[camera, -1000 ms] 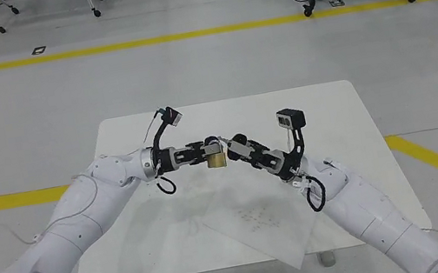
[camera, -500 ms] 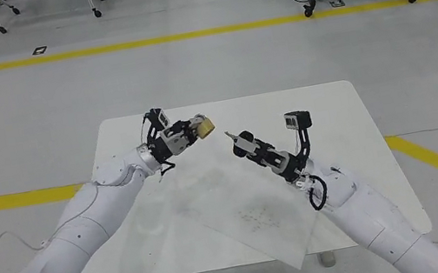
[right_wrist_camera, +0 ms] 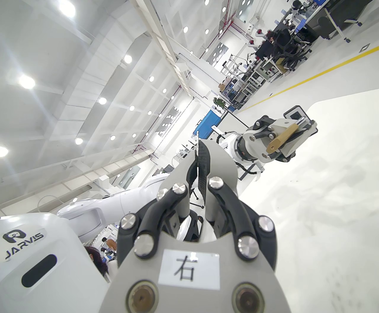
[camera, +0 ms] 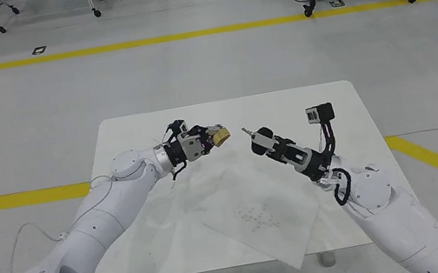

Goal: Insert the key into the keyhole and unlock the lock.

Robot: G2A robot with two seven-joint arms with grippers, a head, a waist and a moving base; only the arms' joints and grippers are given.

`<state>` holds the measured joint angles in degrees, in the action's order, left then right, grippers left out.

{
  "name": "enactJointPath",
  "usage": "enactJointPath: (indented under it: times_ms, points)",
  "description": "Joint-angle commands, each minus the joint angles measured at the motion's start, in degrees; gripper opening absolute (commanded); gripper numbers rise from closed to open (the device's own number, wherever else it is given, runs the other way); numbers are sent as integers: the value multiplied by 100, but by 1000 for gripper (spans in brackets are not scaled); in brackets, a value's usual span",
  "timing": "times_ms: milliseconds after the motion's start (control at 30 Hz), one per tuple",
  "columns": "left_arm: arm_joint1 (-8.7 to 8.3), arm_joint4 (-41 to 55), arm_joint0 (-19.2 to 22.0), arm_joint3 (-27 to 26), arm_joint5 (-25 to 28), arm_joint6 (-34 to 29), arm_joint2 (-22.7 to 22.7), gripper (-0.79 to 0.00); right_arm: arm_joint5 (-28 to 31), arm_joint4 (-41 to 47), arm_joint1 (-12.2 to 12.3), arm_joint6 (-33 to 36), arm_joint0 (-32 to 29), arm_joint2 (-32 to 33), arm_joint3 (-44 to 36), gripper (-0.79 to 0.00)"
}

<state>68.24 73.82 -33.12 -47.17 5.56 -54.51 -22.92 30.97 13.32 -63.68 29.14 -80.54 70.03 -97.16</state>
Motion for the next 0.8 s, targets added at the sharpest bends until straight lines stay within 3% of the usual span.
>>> enactJointPath:
  times_ms: [0, 167, 400, 567, 767]
  points:
    - [0, 0, 0, 0, 0, 0, 0, -785, -1, 0, 0, 0, 0, 0, 0, -785]
    - [24, -539, -58, -196, 70, 416, 1, -785, -176, -136, 3, -90, -30, 28, 8, -785]
    - [32, -860, -155, -279, -190, -58, -183, -785, -1856, -416, 46, -194, -763, -20, -736, -785]
    - [110, -1216, -187, -305, -318, -53, -199, -785, -3035, -1348, 74, -1037, -1374, 58, -1552, -785]
    - [173, -1140, -256, -269, -228, -270, -424, -785, -3800, -1516, 36, -1309, -1550, -155, -1999, -785]
